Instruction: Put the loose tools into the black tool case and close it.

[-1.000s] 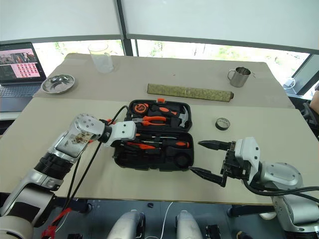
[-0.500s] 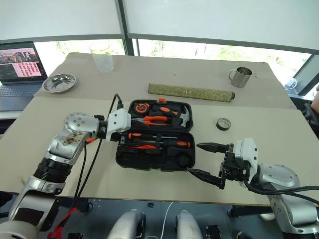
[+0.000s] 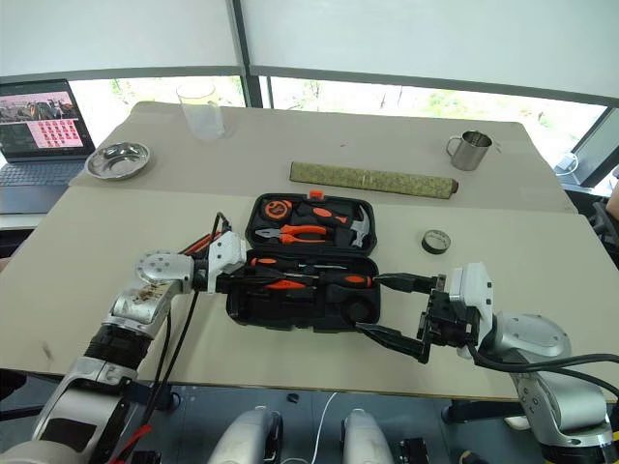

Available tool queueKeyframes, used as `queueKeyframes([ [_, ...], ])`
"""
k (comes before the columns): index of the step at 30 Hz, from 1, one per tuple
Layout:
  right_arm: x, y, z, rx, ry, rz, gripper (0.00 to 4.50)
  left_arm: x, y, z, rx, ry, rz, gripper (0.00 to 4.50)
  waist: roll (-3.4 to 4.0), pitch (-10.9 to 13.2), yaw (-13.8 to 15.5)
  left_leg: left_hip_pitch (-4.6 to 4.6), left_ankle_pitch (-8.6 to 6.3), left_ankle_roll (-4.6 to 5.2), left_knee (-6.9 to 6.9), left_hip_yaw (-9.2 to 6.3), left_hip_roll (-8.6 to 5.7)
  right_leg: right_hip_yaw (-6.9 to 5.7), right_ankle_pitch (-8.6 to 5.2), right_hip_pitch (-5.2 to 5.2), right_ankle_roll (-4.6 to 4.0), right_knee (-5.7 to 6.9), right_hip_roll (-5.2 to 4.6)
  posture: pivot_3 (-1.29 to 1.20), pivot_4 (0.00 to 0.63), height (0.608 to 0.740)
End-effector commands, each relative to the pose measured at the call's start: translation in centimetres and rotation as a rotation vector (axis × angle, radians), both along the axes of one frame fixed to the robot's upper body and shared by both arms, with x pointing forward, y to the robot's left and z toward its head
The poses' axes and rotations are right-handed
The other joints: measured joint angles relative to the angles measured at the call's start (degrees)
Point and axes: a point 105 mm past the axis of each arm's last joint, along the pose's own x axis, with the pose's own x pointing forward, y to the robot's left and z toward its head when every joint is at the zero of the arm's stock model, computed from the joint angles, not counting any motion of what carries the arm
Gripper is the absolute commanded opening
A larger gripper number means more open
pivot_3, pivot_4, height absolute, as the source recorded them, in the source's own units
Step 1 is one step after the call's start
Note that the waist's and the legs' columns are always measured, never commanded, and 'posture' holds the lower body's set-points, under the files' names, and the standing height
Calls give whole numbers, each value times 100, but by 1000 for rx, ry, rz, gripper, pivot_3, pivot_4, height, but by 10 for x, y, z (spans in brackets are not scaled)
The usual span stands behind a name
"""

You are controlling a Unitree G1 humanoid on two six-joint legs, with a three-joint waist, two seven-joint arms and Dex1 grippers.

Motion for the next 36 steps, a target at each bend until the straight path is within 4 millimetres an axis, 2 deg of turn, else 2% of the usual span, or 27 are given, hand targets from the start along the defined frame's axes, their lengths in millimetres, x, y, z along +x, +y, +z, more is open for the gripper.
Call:
queueKeyframes([
  [1, -3, 2, 11, 16, -42, 4, 4500, -3, 0, -13, 40, 10, -5, 19, 0, 0, -2, 1, 0, 0, 0, 0, 0, 0, 0, 0, 0, 0, 0, 0, 150, 740],
  [5, -3, 1, 11, 19, -42, -4, 4500, -5, 1, -23, 62, 16, 9, 19, 7, -5, -3, 11, 0, 0, 0, 0, 0, 2, 0, 7, 0, 1, 0, 0, 150, 740],
  [9, -2, 1, 12, 25, -49, -10, 4500, -9, 10, -40, 100, 41, 42, 19, 32, -21, -15, 24, -3, 4, -1, 1, 2, 4, 0, 16, 0, 0, 0, 0, 150, 740],
  [14, 0, 1, 12, 21, -43, 3, 4500, -9, 18, -47, 98, 97, 82, 19, 60, -37, -75, 48, -5, 7, -5, 3, 3, 8, -1, 35, 1, 0, 2, 0, 150, 740],
  [18, 2, 2, 13, 18, -39, 16, 4500, -12, 20, -48, 133, 87, 53, 19, 61, -38, -126, 72, -5, 7, -10, 7, 6, 7, -21, 61, 31, -4, 6, 0, 150, 740],
  [22, 4, 2, 12, 15, -39, 22, 4500, -12, 18, -39, 142, 71, 27, 19, 61, -38, -136, 84, -5, 7, -18, 5, 10, 8, -29, 69, 37, -5, 9, 0, 150, 740],
  [25, 6, 3, 12, 17, -44, 23, 4500, -18, 21, -44, 229, 66, -18, 19, 61, -38, -140, 83, -6, 8, -19, 5, 10, 9, -29, 69, 37, -6, 8, 0, 150, 740],
  [29, 8, 5, 11, 24, -49, 22, 4500, -17, 21, -47, 230, 116, 5, 19, 63, -39, -134, 86, -7, 9, -21, 5, 10, 12, -30, 69, 37, -5, 9, 0, 150, 740],
  [32, 10, 6, 11, 31, -59, 19, 4500, -12, 22, -37, 186, 68, 25, 19, 63, -40, -117, 86, -7, 9, -21, 5, 8, 9, -30, 73, 38, -6, 7, 0, 150, 740],
  [33, 10, 7, 12, 34, -66, 16, 4500, -8, 22, -29, 136, 31, 43, 19, 62, -40, -116, 85, -7, 9, -21, 5, 8, 10, -30, 72, 38, -6, 5, 0, 150, 740],
  [35, 17, 3, 18, 67, -138, -36, 4500, -5, 30, 1, -42, -59, 87, 19, 62, -39, -130, 85, -7, 9, -21, 3, 7, 10, -30, 71, 38, -6, 3, 0, 150, 740],
  [36, 21, 0, 21, 82, -165, -63, 4500, -8, 38, 10, -96, -80, 101, 261, 60, -38, -141, 85, -7, 9, -21, 1, 12, 12, -30, 66, 38, -6, 5, 0, 150, 740],
])
